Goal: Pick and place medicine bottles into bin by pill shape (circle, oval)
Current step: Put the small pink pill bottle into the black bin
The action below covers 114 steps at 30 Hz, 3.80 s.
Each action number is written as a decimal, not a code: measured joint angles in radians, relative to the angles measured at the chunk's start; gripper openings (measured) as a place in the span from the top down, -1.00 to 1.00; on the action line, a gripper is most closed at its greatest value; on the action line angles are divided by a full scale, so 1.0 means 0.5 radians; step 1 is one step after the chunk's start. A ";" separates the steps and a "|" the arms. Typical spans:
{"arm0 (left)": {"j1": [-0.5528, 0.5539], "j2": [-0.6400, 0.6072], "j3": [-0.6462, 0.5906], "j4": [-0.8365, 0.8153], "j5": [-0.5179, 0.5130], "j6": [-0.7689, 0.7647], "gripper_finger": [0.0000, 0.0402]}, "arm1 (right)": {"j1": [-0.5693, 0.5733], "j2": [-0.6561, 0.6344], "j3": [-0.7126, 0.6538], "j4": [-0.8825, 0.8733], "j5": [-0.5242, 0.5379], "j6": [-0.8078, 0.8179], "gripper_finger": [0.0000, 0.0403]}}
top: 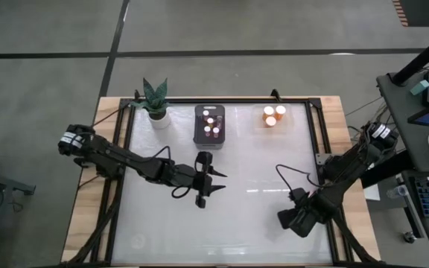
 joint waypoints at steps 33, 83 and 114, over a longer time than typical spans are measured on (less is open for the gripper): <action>-0.003 -1.011 -0.663 0.034 -0.158 -0.146 0.24 | -0.770 0.653 1.400 -0.757 0.013 -1.330 0.38; -0.003 -1.103 -0.726 0.136 -0.203 -0.134 0.24 | -2.077 0.747 1.683 0.052 0.393 -3.668 0.38; -0.004 -0.915 -0.740 1.045 -0.202 -0.569 0.24 | -2.178 1.050 1.679 0.272 0.466 -4.303 0.38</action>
